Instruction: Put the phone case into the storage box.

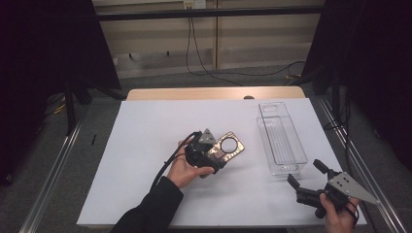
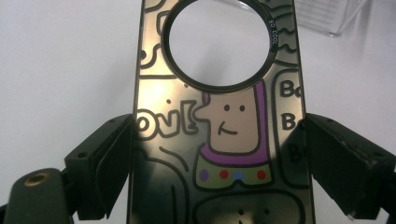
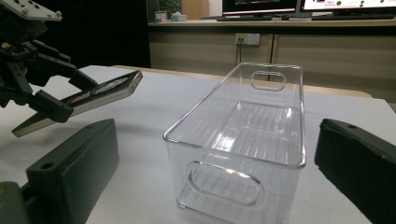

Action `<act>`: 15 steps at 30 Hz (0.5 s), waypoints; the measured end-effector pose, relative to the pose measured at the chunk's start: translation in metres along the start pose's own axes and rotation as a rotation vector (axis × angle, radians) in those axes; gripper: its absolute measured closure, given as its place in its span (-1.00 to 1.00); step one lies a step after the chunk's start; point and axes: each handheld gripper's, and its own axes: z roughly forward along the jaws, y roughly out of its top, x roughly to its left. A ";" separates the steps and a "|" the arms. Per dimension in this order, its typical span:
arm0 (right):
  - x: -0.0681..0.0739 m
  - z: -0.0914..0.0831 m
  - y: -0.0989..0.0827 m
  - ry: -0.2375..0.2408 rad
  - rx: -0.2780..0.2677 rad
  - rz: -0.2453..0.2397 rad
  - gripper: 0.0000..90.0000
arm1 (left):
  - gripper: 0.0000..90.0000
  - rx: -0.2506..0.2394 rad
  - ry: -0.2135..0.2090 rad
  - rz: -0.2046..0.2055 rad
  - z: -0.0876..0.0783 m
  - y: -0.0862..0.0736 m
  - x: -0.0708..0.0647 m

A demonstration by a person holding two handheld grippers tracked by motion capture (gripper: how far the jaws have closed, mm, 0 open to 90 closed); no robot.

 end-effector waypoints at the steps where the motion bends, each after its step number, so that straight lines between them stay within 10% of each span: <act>1: 0.000 0.000 0.000 0.000 0.000 -0.001 -1.00 | -0.73 -0.011 -0.002 0.000 -0.002 0.000 0.001; 15: 0.000 0.000 0.000 0.004 0.000 0.002 -1.00 | -0.73 -0.159 -0.005 0.038 -0.013 -0.004 0.007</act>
